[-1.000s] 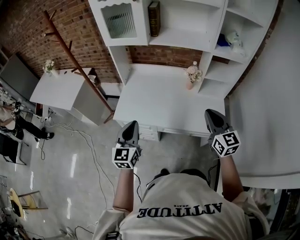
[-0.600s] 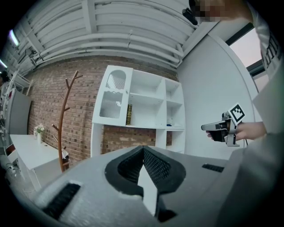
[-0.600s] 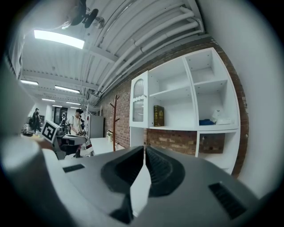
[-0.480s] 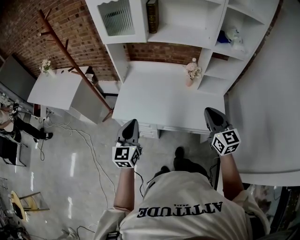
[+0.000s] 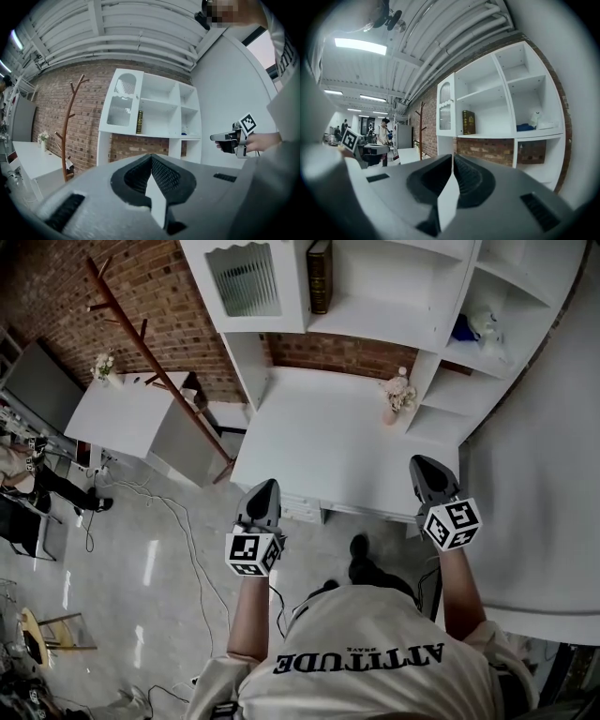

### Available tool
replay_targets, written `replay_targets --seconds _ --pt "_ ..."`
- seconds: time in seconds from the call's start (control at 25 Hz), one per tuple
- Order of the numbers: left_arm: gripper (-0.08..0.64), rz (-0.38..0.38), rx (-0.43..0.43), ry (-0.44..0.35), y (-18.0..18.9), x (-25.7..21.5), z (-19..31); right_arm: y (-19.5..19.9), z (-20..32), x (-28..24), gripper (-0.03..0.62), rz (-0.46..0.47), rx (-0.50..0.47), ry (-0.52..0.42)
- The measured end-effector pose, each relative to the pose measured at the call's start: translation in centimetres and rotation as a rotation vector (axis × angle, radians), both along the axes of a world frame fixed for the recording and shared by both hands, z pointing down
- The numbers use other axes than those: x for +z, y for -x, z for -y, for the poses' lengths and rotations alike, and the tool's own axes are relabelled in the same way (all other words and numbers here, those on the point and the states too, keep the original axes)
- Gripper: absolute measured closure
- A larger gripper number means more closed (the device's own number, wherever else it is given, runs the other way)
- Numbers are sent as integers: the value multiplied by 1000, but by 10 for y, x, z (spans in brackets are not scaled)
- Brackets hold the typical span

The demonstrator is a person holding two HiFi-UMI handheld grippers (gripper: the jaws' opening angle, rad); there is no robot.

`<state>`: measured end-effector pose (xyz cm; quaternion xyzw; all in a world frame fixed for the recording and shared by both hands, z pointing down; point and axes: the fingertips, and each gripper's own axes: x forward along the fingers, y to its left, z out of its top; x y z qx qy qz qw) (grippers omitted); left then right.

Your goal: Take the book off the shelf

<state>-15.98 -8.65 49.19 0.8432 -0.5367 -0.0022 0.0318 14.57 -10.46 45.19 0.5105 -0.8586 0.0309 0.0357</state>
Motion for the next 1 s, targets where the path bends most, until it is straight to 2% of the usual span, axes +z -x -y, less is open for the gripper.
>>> replay_targets --seconds 0.2,0.48,0.64,1.0 --pt "535 6 -15 9 -6 -1 27 3 37 0 560 20 -34 0" --pt "535 -13 -43 9 -23 -9 69 -16 90 -6 560 45 -56 -6" --pt "535 3 -56 5 -33 -13 89 -26 120 -10 560 60 -74 -6" --pt "534 54 -69 0 -59 -14 122 -18 173 -13 560 40 -206 -9"
